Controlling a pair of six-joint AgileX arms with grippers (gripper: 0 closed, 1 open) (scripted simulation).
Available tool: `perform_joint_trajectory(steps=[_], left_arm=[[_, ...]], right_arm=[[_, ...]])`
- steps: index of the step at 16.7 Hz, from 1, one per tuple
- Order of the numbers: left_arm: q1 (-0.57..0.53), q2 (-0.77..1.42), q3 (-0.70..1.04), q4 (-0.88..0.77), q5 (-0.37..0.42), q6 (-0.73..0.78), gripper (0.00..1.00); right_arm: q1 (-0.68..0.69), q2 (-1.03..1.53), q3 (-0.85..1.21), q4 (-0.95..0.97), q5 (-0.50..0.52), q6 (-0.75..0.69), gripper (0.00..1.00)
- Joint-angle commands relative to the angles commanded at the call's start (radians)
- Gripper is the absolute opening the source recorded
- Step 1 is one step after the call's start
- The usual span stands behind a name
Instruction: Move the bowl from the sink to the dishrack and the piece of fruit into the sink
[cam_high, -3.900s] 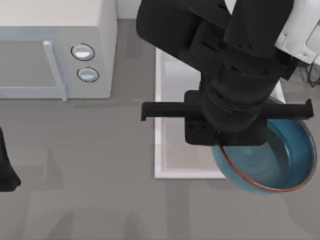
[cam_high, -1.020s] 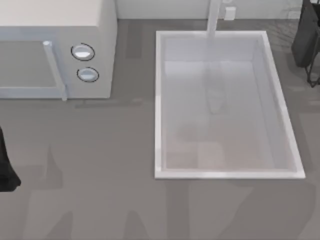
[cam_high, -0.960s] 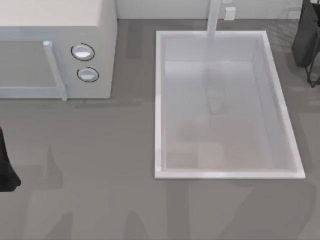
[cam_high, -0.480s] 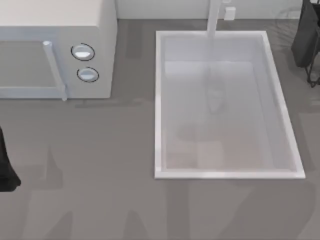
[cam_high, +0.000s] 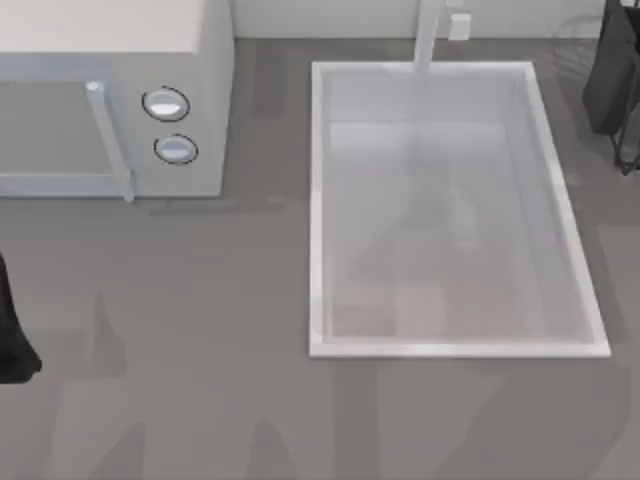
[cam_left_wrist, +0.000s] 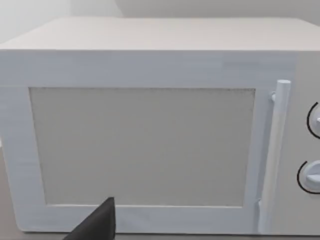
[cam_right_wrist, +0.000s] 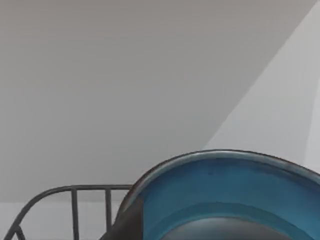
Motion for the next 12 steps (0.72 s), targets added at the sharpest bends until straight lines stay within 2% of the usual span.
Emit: perform_joint_trajectory(steps=[8, 12], left_arm=[[0.0, 0.0, 0.0, 0.0, 0.0, 0.0, 1.0], [0.0, 0.0, 0.0, 0.0, 0.0, 0.0, 1.0]], right_arm=[[-0.002, -0.001, 0.0, 0.0, 0.0, 0.0, 1.0], [0.004, -0.099, -0.042, -0.034, 0.027, 0.003, 1.0]])
